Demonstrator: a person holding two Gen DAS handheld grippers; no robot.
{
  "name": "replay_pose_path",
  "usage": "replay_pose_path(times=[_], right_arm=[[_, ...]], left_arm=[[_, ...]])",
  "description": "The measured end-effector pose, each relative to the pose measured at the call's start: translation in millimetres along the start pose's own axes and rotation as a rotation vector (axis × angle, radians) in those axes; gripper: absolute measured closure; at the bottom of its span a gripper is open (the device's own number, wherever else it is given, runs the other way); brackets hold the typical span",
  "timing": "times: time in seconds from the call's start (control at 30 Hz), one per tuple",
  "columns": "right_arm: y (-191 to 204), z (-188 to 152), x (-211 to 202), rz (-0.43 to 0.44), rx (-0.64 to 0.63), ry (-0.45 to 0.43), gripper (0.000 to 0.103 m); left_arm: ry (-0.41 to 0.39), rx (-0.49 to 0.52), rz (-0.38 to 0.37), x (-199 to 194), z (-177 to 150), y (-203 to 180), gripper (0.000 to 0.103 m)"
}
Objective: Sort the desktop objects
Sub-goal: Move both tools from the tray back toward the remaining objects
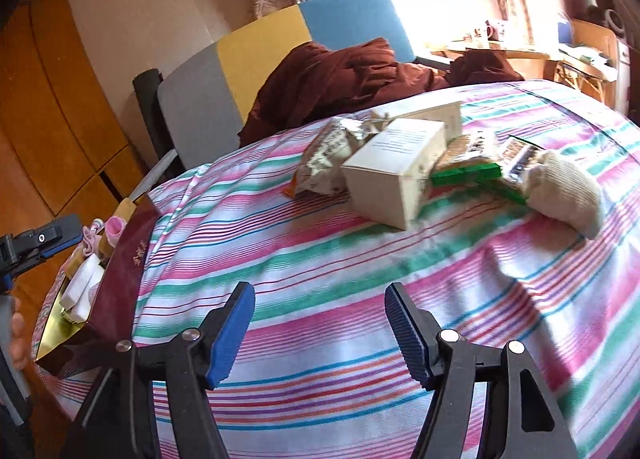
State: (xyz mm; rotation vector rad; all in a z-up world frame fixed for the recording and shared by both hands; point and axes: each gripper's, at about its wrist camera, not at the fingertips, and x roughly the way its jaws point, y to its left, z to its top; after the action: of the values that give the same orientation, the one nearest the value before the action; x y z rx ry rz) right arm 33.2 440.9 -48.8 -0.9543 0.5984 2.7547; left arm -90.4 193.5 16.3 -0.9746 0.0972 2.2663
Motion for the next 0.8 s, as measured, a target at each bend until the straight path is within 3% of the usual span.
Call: replay_pose_path(times=[0.3,0.57,0.8], right_arm=[[-50,-8,-17,-0.179,0.034,-0.071,0.032],[-55,-13,-11,-0.131,0.031,-0.096,0.026],[-59,-14,-10,-0.070,0.045,-0.118,0.020]], left_arm=[[0.045,0.203,-0.105,42,6,-96,0.037],[0.073,0.372,-0.150,86,25,-160,0.037],[0.138,0.420,-0.140,137,37,-183,0.037]])
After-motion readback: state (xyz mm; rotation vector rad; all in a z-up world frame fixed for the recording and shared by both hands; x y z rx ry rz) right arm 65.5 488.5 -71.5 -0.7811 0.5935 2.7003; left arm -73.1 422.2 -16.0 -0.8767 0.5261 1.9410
